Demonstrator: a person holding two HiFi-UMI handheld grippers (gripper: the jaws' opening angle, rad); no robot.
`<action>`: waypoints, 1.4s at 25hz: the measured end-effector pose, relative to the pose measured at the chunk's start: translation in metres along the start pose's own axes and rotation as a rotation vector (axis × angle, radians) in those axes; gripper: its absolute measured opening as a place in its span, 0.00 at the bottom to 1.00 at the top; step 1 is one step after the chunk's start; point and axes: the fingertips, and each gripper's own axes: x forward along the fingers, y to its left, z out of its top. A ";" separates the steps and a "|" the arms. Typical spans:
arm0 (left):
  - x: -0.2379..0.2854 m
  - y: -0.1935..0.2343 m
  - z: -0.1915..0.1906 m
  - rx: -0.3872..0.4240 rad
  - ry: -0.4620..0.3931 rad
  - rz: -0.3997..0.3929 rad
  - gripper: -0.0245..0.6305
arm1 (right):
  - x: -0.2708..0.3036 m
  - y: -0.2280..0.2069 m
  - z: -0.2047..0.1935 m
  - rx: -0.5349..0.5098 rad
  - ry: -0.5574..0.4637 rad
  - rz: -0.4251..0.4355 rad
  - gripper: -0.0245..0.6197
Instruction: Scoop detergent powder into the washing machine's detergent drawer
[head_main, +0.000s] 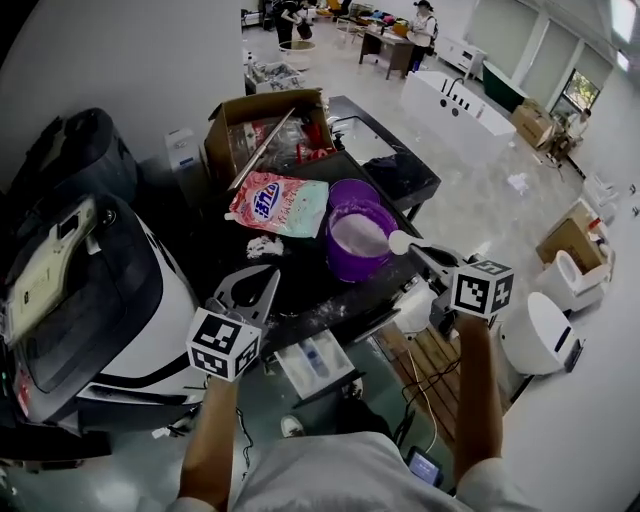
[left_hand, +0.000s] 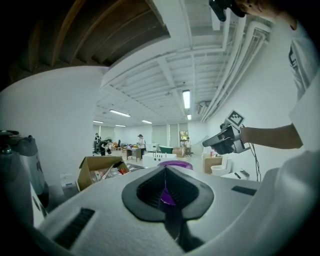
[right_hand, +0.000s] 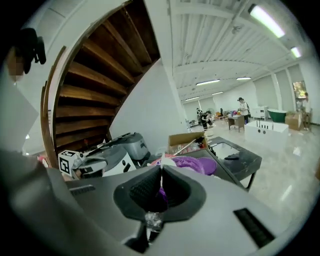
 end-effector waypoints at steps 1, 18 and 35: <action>-0.004 -0.005 -0.001 -0.003 -0.003 -0.004 0.05 | -0.009 0.004 -0.005 0.020 -0.015 -0.001 0.05; -0.035 -0.059 -0.059 -0.023 0.062 -0.066 0.05 | -0.067 0.079 -0.122 0.170 -0.020 -0.015 0.05; -0.071 -0.068 -0.124 -0.062 0.181 -0.005 0.05 | -0.014 0.102 -0.202 0.196 0.165 0.077 0.05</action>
